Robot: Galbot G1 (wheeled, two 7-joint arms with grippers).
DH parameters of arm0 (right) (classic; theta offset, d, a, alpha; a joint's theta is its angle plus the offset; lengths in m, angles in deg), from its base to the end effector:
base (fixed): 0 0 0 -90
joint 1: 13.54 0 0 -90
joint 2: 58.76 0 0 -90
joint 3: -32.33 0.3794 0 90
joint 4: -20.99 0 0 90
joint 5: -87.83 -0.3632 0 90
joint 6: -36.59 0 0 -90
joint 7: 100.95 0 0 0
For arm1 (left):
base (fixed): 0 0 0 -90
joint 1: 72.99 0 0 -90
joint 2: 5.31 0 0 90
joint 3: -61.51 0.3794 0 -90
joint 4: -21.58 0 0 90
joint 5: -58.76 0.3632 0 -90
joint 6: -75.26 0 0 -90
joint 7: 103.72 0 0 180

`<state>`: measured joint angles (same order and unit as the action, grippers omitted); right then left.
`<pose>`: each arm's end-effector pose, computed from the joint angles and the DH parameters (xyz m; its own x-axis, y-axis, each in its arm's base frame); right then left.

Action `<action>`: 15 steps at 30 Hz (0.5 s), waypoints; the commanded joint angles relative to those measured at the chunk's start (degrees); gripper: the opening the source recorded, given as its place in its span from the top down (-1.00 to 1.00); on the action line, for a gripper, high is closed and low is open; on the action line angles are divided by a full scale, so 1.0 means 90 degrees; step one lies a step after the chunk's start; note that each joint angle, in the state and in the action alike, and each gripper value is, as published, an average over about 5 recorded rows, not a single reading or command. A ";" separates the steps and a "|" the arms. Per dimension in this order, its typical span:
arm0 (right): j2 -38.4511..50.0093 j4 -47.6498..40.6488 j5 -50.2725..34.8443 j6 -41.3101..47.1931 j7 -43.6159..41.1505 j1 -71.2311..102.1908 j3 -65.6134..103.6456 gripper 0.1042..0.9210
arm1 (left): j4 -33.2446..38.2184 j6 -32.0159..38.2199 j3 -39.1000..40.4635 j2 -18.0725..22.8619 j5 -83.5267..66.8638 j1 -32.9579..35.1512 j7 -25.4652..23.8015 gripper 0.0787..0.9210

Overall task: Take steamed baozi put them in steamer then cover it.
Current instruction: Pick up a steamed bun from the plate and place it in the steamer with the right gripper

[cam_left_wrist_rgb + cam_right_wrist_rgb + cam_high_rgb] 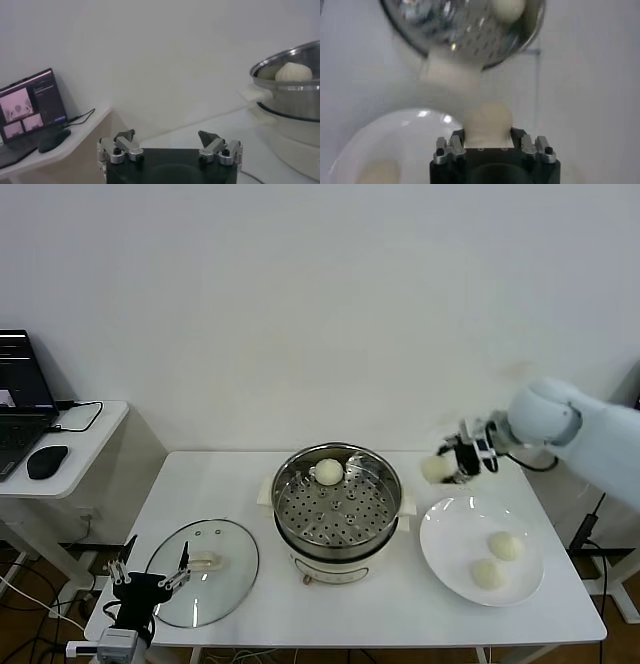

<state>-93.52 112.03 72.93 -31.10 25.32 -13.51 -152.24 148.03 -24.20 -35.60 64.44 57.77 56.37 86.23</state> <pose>0.5099 -0.0999 -0.0292 -0.3929 -0.2733 0.8780 -0.8975 -0.0941 -0.4309 0.1347 0.0906 -0.2929 -0.9839 -0.1065 0.1433 -0.0488 0.9325 0.3579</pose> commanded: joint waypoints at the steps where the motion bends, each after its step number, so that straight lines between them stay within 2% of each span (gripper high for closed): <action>1: -0.1683 0.0339 -0.1720 0.0955 0.0659 -0.1522 -0.1052 -0.17 | 0.0004 -0.0001 -0.0021 0.0016 -0.0006 -0.0008 0.0002 -0.77; 8: -0.3029 -0.0212 -0.2259 0.1708 0.1395 -0.0561 -0.0910 -0.18 | 0.0010 0.0002 -0.0130 0.0085 -0.0022 -0.0003 0.0007 -0.77; 15: -0.3962 -0.1000 -0.2195 0.2060 0.1710 0.0158 -0.0917 -0.18 | 0.0030 0.0001 -0.0192 0.0122 -0.0035 -0.0024 0.0008 -0.77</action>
<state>-115.61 108.89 58.15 -18.61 35.51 -16.33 -158.51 148.32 -24.19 -37.16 65.55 57.48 56.12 86.29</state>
